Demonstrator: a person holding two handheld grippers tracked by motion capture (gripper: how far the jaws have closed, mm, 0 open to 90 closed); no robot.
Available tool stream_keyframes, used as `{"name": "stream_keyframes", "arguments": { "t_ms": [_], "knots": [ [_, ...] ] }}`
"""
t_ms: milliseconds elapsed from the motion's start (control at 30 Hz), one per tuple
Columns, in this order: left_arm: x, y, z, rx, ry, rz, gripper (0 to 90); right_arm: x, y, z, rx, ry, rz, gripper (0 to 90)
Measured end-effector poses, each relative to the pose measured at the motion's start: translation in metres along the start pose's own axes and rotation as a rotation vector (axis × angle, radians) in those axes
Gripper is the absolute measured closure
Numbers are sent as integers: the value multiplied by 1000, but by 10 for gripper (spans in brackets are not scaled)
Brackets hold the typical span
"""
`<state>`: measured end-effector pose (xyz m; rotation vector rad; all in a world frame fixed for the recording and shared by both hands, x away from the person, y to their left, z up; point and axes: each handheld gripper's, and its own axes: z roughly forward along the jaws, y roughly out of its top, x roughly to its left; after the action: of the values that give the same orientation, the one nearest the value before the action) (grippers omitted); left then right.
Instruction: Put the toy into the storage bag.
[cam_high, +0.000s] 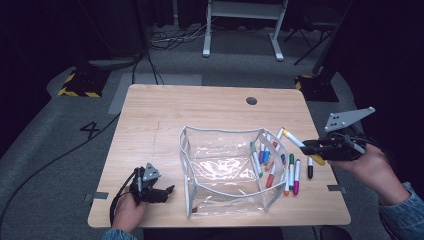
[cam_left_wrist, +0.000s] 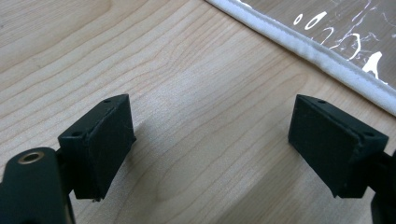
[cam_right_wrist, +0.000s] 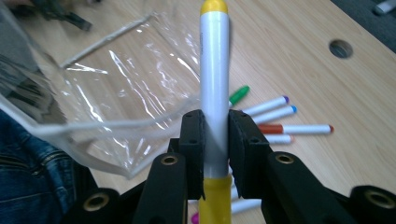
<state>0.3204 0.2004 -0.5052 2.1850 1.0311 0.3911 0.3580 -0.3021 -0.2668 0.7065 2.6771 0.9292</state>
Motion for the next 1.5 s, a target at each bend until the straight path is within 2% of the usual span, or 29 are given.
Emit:
{"name": "stream_keyframes", "arguments": {
  "t_ms": [133,167,200,233,333,433,467,567,700,967,1067,1333,1367,1400,1433,1500],
  "knots": [
    [0,0,0,0,0,0,144,17,25,5,5,39,-61,765],
    [0,0,0,0,0,0,144,17,25,5,5,39,-61,765],
    [0,0,0,0,0,0,144,26,38,9,12,59,-91,765],
    [0,0,0,0,0,0,144,26,38,9,12,59,-91,765],
    [0,0,0,1,-2,3,141,39,54,19,30,86,-135,764],
    [0,0,0,7,-8,4,114,47,65,28,53,103,-159,764],
    [0,1,2,11,-17,9,90,49,68,31,61,110,-166,764],
    [0,2,4,33,-8,9,0,52,74,38,76,122,-179,765],
    [0,3,4,33,-6,13,0,59,88,53,112,150,-202,765],
    [0,2,4,32,-7,11,0,70,99,78,189,180,-225,765],
    [0,2,4,32,-7,11,0,76,103,94,231,196,-242,765],
    [0,2,4,33,-10,8,0,81,105,126,325,218,-259,765],
    [0,2,4,33,-11,8,0,81,105,126,325,218,-259,765],
    [0,2,4,33,-10,9,0,83,104,136,352,222,-271,765],
    [0,2,4,33,-10,9,0,83,104,136,352,222,-271,765],
    [0,2,4,32,-8,11,0,86,104,148,388,222,-289,765]
  ]
}}
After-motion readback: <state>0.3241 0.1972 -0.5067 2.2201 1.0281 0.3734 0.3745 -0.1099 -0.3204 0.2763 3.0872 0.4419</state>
